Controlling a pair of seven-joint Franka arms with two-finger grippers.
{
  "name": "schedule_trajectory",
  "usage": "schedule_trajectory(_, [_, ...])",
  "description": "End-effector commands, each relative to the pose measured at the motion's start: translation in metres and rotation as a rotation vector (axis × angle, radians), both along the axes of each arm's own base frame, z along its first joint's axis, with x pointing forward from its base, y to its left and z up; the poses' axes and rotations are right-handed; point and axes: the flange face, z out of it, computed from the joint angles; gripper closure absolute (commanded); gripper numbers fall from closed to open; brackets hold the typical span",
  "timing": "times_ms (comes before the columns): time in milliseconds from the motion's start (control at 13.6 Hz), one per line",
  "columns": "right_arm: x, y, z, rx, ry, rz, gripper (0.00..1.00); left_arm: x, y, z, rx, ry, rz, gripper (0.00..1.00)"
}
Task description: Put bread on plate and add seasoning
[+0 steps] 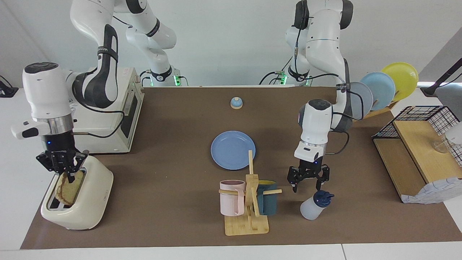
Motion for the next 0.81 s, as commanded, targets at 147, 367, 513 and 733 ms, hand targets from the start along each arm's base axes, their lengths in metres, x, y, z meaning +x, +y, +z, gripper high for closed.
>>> schedule_trajectory(147, [0.007,0.021,0.097,0.003,0.101,0.082,1.00,0.026,0.000,-0.006,0.005,-0.065,0.020,0.00])
schedule_trajectory(367, [-0.002,0.106,0.137,-0.008,0.100,0.207,1.00,0.032,0.001,-0.006,0.009,-0.071,0.022,0.00])
schedule_trajectory(513, [-0.009,0.166,0.146,0.017,0.102,0.278,1.00,0.036,0.008,-0.006,0.018,-0.075,0.032,0.00])
schedule_trajectory(733, [-0.023,0.217,0.143,0.129,0.119,0.147,1.00,0.037,0.011,-0.012,0.023,-0.070,0.035,0.00])
